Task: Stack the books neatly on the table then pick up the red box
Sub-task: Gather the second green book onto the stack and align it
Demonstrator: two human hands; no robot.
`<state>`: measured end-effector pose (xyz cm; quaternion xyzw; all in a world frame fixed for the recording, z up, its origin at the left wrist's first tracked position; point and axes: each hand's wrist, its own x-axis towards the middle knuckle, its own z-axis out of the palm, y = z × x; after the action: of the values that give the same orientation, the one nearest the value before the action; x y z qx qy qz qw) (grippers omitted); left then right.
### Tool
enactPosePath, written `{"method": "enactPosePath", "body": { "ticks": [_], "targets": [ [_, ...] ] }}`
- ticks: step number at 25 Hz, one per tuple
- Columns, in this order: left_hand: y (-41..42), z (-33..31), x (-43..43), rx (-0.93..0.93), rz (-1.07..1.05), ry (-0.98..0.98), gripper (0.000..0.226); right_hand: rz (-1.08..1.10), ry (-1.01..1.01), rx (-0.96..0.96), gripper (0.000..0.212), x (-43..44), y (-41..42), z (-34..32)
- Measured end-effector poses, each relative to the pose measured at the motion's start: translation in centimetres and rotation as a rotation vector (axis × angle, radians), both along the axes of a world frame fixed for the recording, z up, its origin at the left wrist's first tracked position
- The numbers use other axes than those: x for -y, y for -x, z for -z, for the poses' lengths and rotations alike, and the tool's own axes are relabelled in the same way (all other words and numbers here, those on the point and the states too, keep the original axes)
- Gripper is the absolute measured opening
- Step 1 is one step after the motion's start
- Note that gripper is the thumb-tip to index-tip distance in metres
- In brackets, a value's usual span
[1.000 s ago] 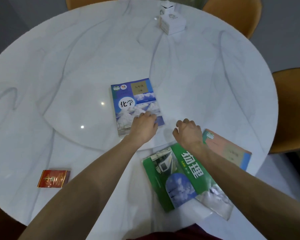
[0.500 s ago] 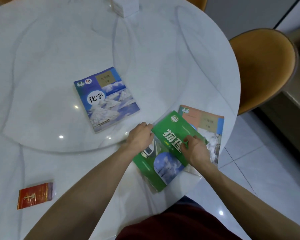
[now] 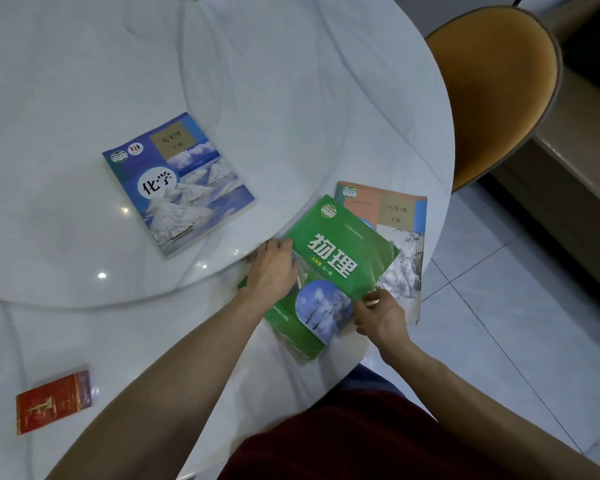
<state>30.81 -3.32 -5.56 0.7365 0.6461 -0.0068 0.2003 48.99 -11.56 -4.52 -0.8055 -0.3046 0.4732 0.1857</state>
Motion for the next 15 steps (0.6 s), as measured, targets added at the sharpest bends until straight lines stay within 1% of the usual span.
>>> {"method": "enactPosePath", "body": {
  "ticks": [3,6,8,11,12,14,15],
  "targets": [
    [-0.1,-0.3,-0.1,0.028,-0.041,0.005,0.043,0.249,0.035,-0.196,0.021,0.2,1.2,0.0],
    [-0.1,-0.5,-0.6,0.057,-0.093,0.030,0.042,0.353,0.044,-0.246,0.019,0.2,1.5,0.2],
    [0.2,-0.7,-1.1,0.091,-0.143,0.061,0.038,0.366,0.049,-0.250,0.021,0.2,1.1,0.4],
    [0.8,-1.0,-1.8,0.207,-0.258,0.137,0.034,0.356,0.043,-0.266,0.025,0.3,0.6,0.6],
    [1.0,-1.1,-1.9,0.249,-0.299,0.165,0.032,0.348,0.029,-0.287,0.023,0.4,0.4,0.5],
    [1.3,-1.3,-2.0,0.322,-0.374,0.210,0.026,0.302,-0.001,-0.338,0.013,0.4,-0.1,0.0],
    [1.3,-1.5,-2.0,0.363,-0.407,0.230,0.025,0.278,-0.013,-0.355,0.015,0.3,-0.4,-0.3]
  ]
}}
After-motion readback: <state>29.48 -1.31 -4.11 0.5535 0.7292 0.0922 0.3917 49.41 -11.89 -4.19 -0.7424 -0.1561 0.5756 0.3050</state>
